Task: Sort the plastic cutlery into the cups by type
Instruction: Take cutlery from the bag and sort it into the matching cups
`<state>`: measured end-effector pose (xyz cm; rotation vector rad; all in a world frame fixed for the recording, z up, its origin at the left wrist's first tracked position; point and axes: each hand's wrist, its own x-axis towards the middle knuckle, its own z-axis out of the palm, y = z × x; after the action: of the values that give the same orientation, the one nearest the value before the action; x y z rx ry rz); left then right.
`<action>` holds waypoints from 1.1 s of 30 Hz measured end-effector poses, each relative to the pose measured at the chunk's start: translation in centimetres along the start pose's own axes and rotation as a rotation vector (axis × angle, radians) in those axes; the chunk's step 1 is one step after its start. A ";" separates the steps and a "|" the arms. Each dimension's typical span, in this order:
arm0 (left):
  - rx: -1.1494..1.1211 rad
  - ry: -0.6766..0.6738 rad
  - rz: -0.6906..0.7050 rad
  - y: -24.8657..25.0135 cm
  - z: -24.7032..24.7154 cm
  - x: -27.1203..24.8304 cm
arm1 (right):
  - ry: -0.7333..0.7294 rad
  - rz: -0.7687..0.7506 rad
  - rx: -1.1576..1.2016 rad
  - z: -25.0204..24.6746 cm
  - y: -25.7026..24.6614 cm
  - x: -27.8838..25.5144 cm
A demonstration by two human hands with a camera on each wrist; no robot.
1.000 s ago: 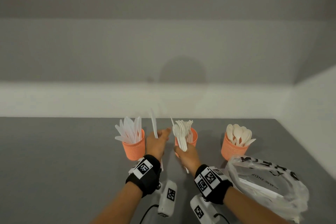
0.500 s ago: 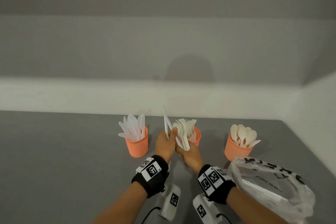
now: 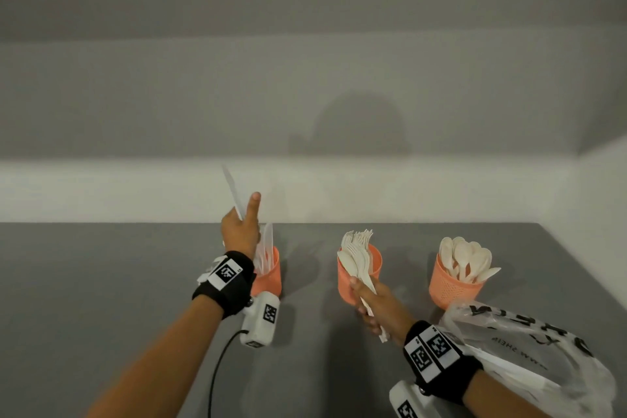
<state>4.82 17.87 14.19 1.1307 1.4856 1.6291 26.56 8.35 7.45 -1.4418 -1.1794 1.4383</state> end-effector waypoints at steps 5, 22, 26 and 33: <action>0.006 0.038 0.004 -2.1 0.1 2.7 | 0.023 0.043 0.019 -1.2 -0.5 0.0; 0.441 -0.102 0.240 -7.9 1.5 2.5 | 0.011 0.063 -0.006 -1.6 -1.3 0.8; 0.728 -0.202 0.394 -7.8 1.2 1.9 | 0.018 0.036 -0.041 -1.5 -1.6 0.6; 0.767 -0.241 0.317 -6.4 1.0 2.3 | 0.017 0.052 0.003 -1.5 -1.2 0.6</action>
<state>4.25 21.23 8.23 1.9813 1.8894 1.0409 27.88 9.44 8.55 -1.4890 -1.1364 1.4598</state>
